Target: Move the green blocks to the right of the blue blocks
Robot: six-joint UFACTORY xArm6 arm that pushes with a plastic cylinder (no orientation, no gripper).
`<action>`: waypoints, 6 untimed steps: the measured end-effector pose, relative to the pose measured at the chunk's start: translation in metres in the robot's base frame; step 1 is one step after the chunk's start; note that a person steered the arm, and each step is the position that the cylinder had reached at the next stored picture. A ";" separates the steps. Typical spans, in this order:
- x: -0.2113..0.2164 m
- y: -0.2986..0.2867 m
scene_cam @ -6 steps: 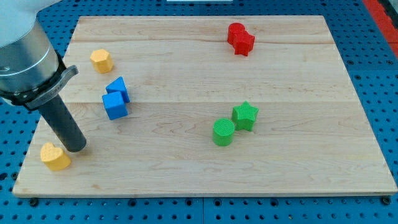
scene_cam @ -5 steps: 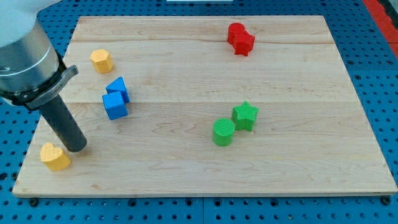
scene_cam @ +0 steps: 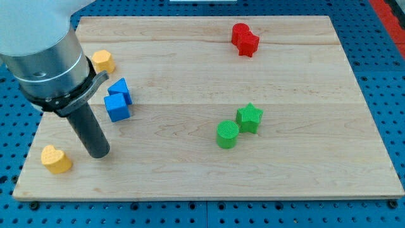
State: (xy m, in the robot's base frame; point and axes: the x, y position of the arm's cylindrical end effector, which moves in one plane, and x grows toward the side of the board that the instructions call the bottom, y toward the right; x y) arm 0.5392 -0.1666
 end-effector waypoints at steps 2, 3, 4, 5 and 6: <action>0.004 0.135; -0.021 0.212; -0.057 0.260; -0.109 0.288; -0.167 0.289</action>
